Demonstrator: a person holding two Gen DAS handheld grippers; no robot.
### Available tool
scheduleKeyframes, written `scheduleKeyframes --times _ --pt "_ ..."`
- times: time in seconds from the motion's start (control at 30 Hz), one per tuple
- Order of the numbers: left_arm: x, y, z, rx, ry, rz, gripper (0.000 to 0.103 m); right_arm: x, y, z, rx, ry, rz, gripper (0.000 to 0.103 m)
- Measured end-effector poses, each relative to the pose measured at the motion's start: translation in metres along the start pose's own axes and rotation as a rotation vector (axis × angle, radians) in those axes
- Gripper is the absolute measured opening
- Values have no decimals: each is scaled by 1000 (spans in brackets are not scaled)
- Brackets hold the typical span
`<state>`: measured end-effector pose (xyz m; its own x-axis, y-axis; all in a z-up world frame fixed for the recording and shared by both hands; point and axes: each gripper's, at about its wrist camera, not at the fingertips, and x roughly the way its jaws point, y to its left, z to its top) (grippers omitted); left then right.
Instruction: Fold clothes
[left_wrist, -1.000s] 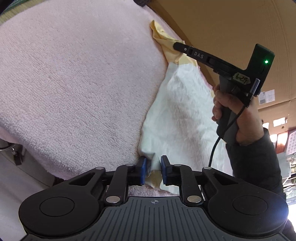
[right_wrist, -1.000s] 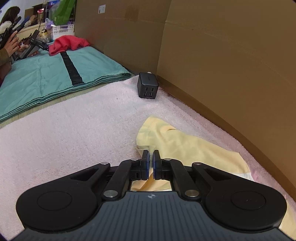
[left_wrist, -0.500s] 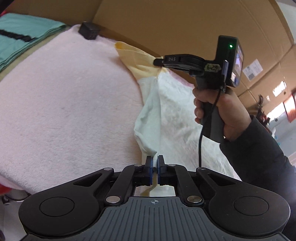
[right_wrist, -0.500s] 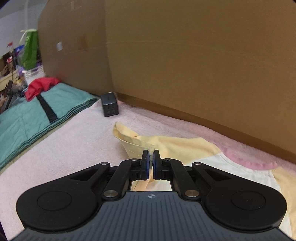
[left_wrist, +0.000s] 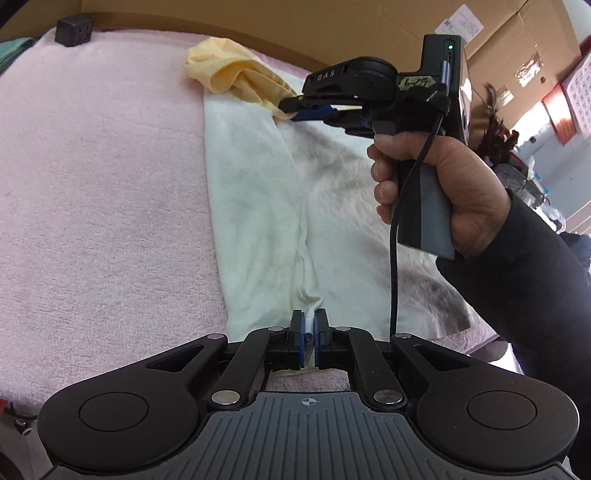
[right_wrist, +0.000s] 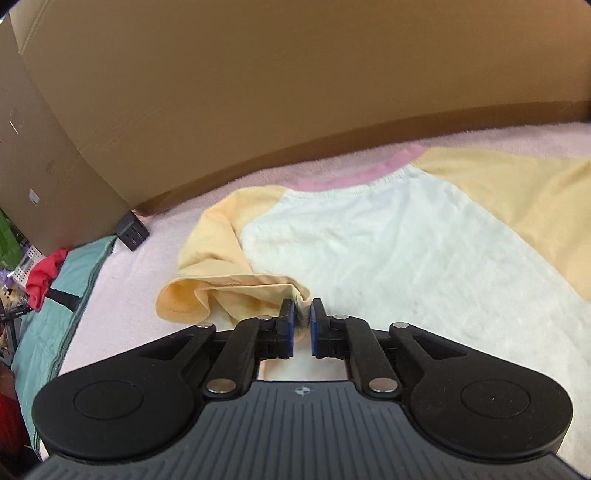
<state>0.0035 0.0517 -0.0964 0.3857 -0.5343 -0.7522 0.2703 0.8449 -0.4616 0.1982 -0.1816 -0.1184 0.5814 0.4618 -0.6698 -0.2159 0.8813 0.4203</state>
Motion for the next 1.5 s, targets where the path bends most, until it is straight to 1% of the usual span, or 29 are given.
scheduleKeyframes --times 0.03,0.07,0.1,0.17,0.2,0.23,0.27,0.3,0.33,0.37,0.47,0.57,0.63,0.67,0.7,0.73,0.8,0.87,0.9,0.93,0.97,1.0,1.03,1.1,1.13,1.23,1.4,1.47,1.5 --pt "-1 2 0 -5 -1 -2 1 -1 -1 0 -11 0 4 22" --pt "-2 5 0 -11 -1 -5 1 -5 -1 1 -33 -9 -9 24" --pt "-3 9 -1 -19 0 -11 1 -12 4 2 -77 -31 -6 32" --pt "-3 14 -1 -32 2 -20 1 -26 13 5 -168 -78 3 32" --pt "-3 16 0 -35 2 -23 1 -33 22 5 -249 -109 -1 32" --pt "-3 19 0 -38 1 -26 1 -41 32 5 -332 -140 -5 38" --pt "-4 21 -1 -40 -1 -30 1 -46 44 2 -452 -169 -12 44" --pt "-5 23 -2 -42 -1 -35 2 -51 57 -1 -576 -198 -20 59" --pt "-5 24 -3 -44 -1 -39 2 -53 71 -11 -750 -222 -12 70" --pt "-5 21 -4 -44 -2 -43 3 -55 85 -22 -928 -246 -3 71" --pt "8 15 -3 -53 -4 -53 4 -42 116 -65 -1354 -254 -40 70" --pt "8 17 -4 -67 -8 -65 4 -21 126 -75 -1440 -212 -78 65" --pt "7 18 -5 -76 -9 -73 5 -7 132 -80 -1491 -182 -104 48" --pt "8 19 -5 -78 -10 -75 5 0 135 -83 -1517 -167 -117 44" --pt "7 20 -5 -81 -11 -79 5 7 139 -86 -1542 -152 -130 37" --pt "6 20 -6 -83 -11 -82 5 15 142 -89 -1567 -137 -143 34" --pt "2 20 -8 -87 -12 -90 6 29 148 -94 -1617 -106 -169 33" --pt "2 21 -9 -90 -11 -97 8 34 147 -89 -1597 -84 -183 30" --pt "2 21 -9 -91 -9 -100 9 36 146 -86 -1585 -74 -190 17" --pt "3 21 -9 -91 -9 -103 9 38 146 -83 -1573 -63 -197 1" --pt "3 21 -9 -90 -8 -104 9 36 145 -77 -1531 -72 -180 1" --pt "4 21 -9 -89 -6 -106 10 32 145 -67 -1459 -88 -149 1" --pt "4 20 -9 -88 -5 -107 13 29 143 -55 -1385 -102 -134 1" --pt "5 19 -9 -82 -3 -107 14 24 138 -29 -1220 -126 -122 1" --pt "5 18 -9 -79 -3 -105 16 23 134 -14 -1127 -136 -125 1" --pt "5 15 -10 -71 -2 -103 20 27 100 9 -897 -110 -161 2" --pt "5 12 -10 -65 1 -96 20 34 42 46 -514 -65 -217 2" --pt "5 11 -9 -62 3 -94 22 37 20 60 -360 -47 -237 2" --pt "3 12 -9 -61 3 -93 23 39 13 61 -330 -32 -238 4"
